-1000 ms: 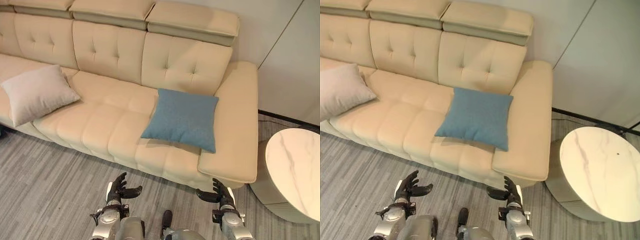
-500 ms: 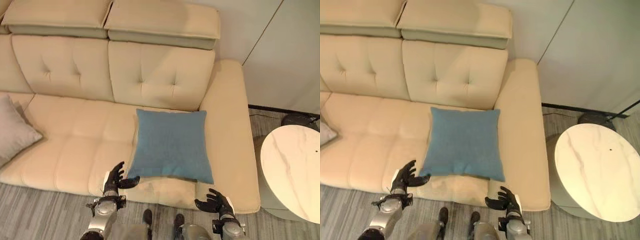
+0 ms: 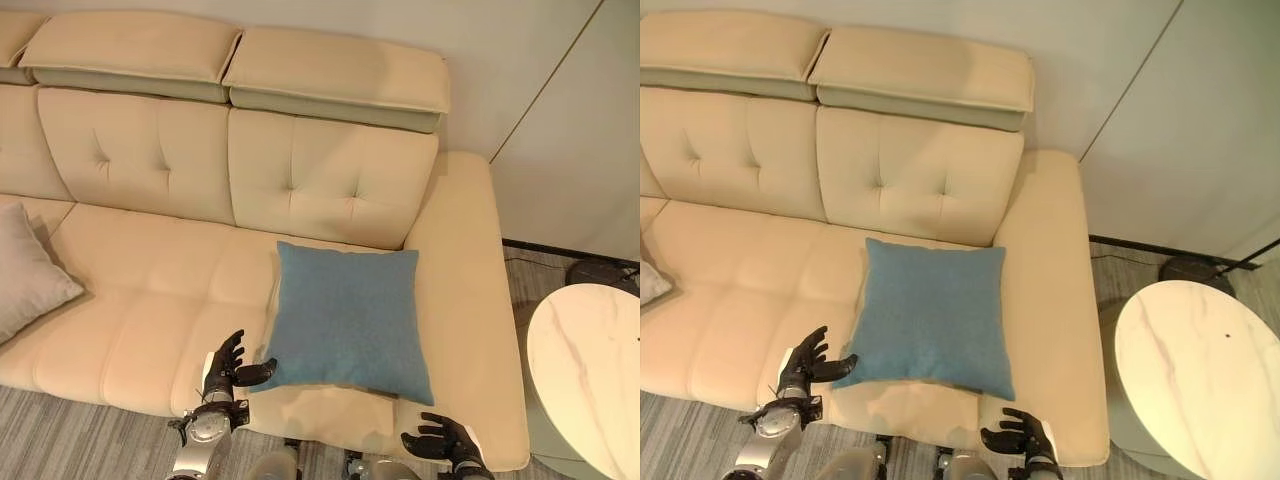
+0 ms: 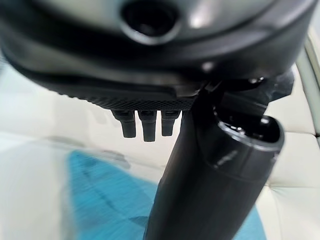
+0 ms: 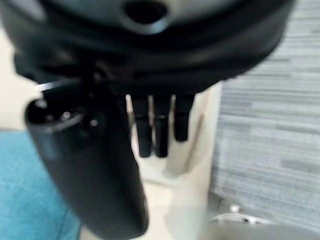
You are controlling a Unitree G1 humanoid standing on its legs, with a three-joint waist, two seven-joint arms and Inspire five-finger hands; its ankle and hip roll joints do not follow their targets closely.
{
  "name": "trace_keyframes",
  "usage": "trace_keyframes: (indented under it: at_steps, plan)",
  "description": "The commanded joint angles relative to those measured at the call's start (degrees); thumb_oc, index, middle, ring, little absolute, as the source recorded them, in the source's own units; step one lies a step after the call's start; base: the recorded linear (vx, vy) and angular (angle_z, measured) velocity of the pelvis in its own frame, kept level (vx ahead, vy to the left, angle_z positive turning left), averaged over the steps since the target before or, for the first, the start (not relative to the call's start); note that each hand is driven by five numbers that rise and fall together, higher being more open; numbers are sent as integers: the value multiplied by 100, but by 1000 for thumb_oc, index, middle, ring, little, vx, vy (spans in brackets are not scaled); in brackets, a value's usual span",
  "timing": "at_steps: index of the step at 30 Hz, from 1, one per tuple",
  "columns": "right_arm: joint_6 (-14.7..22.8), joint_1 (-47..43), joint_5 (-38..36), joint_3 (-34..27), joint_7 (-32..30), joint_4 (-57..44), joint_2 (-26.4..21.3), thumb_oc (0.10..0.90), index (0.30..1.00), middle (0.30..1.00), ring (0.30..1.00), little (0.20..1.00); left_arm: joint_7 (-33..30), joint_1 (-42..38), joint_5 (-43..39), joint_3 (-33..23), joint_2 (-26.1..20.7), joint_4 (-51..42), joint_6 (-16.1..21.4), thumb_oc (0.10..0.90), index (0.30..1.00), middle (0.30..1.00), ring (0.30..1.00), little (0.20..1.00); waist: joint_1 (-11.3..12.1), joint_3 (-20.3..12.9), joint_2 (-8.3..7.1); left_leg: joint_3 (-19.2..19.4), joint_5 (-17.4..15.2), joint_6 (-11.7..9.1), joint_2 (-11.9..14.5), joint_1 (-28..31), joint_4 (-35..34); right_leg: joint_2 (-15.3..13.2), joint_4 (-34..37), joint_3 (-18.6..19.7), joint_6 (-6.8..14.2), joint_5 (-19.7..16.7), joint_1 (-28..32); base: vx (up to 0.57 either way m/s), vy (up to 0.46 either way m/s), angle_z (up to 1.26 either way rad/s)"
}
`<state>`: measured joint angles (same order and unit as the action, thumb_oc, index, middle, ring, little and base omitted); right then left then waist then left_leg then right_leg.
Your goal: Pick up all the scattered cushions and arrange them neatly on the sofa.
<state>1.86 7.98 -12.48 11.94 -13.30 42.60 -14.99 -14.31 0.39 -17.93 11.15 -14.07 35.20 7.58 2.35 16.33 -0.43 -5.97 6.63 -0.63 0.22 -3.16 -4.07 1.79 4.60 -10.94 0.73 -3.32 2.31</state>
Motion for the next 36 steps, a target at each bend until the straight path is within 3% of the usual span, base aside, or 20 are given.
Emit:
trace_keyframes:
  at_steps: [1,5,9,21,25,30,36]
  plan:
    - [889,-1203,-15,-231,-141,-754,-144,800,900,900,900,900,29,-389,37,185,-145,-510,352,800,900,900,900,900,34,-216,-298,428,-720,-176,-368,-655,1257,-419,-210,-53,179,766,144,-225,-10,47]
    - [874,-1290,-39,-201,-146,-743,-203,800,900,900,900,900,7,-425,1,195,-99,-540,376,800,900,900,900,900,13,-225,-336,425,-1039,-177,-218,-514,1497,-560,-190,-122,195,626,81,-91,69,38]
    - [792,-1275,29,-253,-118,-716,-179,800,900,900,900,900,-15,-365,11,203,-75,-609,342,800,900,900,900,900,-88,-405,-178,281,-1003,-74,-127,-48,710,-594,-279,-106,311,608,-38,7,162,4]
    - [631,-1245,426,-354,-142,-1093,-340,800,900,900,900,900,-15,-123,136,-92,-402,-1157,383,800,900,900,900,900,-98,-567,-155,489,-1006,246,-309,400,170,-866,-750,92,586,496,-309,-15,125,-11]
    - [466,-1140,774,-430,-87,-1205,-591,800,900,900,900,900,29,-82,160,-277,-544,-1249,362,800,900,900,900,900,-101,-556,-244,573,-987,297,-329,471,56,-918,-844,153,664,467,-376,-15,60,-12]
    - [418,-762,1406,-1041,-248,-1715,-1207,800,900,900,900,900,64,13,286,-580,-685,-1260,352,800,900,900,900,900,-144,-573,-323,651,-1005,346,-333,519,5,-945,-848,184,726,406,-389,2,8,-2]
    - [440,-848,1439,-1540,-275,-1944,-1915,800,900,900,900,900,91,79,360,-845,-892,-1217,399,800,900,900,900,900,-174,-626,-332,749,-1061,366,-333,619,-28,-962,-804,250,752,368,-365,18,21,-14]
